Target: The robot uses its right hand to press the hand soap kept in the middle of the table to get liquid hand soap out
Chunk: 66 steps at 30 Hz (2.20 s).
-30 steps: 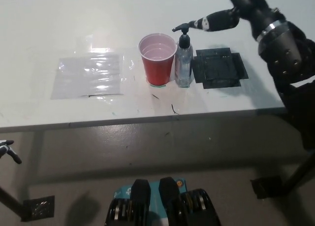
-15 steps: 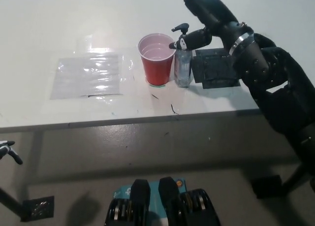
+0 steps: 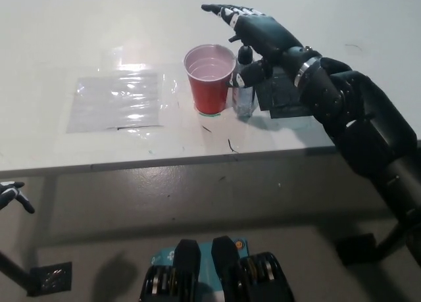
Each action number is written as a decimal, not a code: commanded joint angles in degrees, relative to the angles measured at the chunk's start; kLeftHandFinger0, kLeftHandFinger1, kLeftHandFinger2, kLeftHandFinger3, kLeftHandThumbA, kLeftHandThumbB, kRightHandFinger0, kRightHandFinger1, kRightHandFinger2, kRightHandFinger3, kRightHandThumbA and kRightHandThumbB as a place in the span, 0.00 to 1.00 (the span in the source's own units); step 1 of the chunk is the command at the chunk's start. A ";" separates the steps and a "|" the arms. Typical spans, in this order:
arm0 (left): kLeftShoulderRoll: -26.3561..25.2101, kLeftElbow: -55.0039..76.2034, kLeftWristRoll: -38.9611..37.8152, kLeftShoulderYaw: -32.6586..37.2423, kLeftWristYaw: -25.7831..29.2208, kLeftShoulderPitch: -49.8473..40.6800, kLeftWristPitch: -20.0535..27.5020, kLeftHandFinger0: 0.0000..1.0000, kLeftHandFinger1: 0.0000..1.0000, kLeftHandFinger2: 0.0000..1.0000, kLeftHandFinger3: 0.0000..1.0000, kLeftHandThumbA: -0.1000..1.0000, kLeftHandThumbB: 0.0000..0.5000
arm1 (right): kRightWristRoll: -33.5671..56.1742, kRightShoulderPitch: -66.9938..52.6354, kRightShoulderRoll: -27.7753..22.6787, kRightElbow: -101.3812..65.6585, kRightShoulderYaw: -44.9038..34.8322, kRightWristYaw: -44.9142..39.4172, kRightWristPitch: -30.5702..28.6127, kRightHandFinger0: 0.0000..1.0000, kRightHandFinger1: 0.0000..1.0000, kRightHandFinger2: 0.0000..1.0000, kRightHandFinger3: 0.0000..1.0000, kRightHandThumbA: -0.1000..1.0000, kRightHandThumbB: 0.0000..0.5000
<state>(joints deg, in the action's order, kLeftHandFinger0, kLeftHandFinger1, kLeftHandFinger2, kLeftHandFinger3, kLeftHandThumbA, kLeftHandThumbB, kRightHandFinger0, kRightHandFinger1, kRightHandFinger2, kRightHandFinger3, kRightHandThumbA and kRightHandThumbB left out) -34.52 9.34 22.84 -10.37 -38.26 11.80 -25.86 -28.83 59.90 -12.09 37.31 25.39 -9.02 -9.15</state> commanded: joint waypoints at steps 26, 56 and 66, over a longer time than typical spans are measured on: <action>-0.95 1.09 3.84 -1.34 -4.32 4.83 -1.07 1.00 1.00 1.00 0.77 1.00 0.36 | -5.15 -2.54 1.91 6.59 2.71 2.72 -5.70 1.00 1.00 1.00 1.00 1.00 0.82; -2.33 1.17 5.52 -1.47 -5.53 9.91 -1.07 1.00 1.00 1.00 0.76 1.00 0.38 | -21.04 -4.17 0.20 14.01 17.91 5.23 4.47 1.00 1.00 1.00 1.00 1.00 1.00; -2.52 0.71 5.84 -1.98 -6.12 11.47 -1.07 1.00 1.00 1.00 0.78 1.00 0.36 | -20.30 -4.04 -0.93 12.14 16.18 4.54 5.09 1.00 1.00 1.00 1.00 1.00 1.00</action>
<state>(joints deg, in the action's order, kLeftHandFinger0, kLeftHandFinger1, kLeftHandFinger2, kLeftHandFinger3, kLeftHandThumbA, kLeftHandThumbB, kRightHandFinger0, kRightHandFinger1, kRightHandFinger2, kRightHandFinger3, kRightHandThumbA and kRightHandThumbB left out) -34.81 9.21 28.04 -11.10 -44.02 20.99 -25.86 -48.88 60.57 -11.85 46.92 40.48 2.18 -5.97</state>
